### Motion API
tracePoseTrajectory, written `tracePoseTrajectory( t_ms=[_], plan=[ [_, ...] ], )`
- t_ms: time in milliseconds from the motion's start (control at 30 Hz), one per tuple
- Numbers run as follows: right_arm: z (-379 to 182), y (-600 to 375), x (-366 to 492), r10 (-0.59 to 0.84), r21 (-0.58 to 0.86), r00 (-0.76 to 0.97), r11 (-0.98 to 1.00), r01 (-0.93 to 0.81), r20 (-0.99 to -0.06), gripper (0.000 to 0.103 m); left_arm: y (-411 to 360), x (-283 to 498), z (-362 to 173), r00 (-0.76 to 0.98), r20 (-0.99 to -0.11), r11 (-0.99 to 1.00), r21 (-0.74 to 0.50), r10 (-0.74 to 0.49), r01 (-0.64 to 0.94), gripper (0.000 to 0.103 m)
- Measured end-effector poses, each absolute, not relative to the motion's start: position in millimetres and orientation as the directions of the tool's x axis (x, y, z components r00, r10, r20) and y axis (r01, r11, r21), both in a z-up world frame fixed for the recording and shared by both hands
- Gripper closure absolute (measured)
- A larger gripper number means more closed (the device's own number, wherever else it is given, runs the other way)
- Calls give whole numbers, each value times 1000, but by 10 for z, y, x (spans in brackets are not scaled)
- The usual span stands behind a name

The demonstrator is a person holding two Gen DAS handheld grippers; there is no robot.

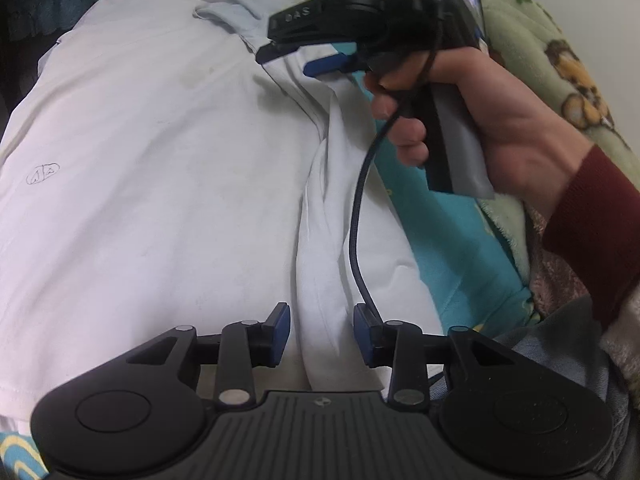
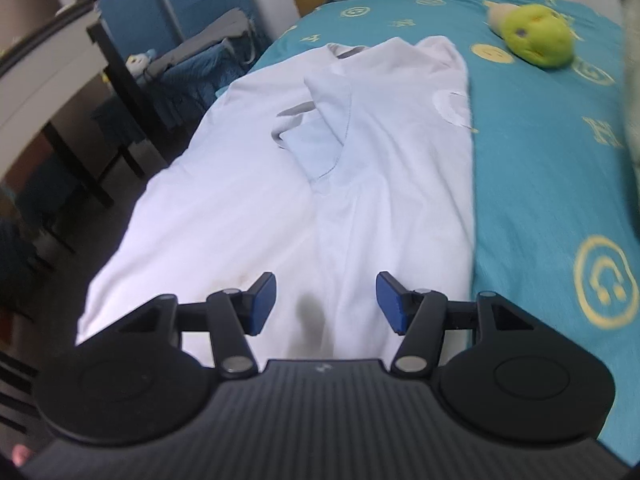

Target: Fold clothes

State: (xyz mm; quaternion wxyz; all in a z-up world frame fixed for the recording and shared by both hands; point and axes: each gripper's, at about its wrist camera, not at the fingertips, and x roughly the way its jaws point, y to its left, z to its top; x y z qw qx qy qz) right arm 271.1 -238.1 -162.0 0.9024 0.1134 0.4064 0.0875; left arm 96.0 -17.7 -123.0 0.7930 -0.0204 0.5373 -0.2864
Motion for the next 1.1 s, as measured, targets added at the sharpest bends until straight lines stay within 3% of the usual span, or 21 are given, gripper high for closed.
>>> tracePoseTrajectory(
  t_ms=[67,133,200,233,333,567,767,800,900,1100],
  plan=[
    [-1674,-2362,2791,251,263,660,961,-83,-708,48,-193,978,-1251,251,-846,834,-333,-470,439,73],
    [-1756,-2330,2870,225,225,646,971,-84,-729,60,-182,983,-1250,248,-844,829,-335,-475,447,89],
    [-1782,-2281,2891,177,149,654,984,-98,-736,80,-99,979,-1245,254,-837,826,-343,-485,448,100],
    [-1792,-2256,2899,152,110,659,988,-105,-737,92,-63,966,-1211,263,-829,823,-349,-494,448,100],
    [-1727,-2418,2888,152,166,660,985,-42,-736,95,2,939,-1099,287,-794,811,-388,-535,437,100],
    [-1515,-2764,2815,187,317,696,946,63,-694,92,92,962,-998,255,-754,775,-487,-606,402,100],
    [-1481,-2625,2871,314,407,708,913,-41,-633,90,-36,923,-1131,208,-784,781,-475,-585,405,100],
    [-1481,-2577,2887,334,407,704,911,-69,-627,87,-56,916,-1148,200,-789,781,-473,-581,407,100],
    [-1517,-2464,2939,356,383,698,915,-125,-622,49,-94,946,-1239,181,-800,786,-470,-572,403,100],
    [-1534,-2457,3048,285,289,741,949,-127,-608,47,-190,1027,-1385,163,-809,791,-474,-565,388,100]
  ],
)
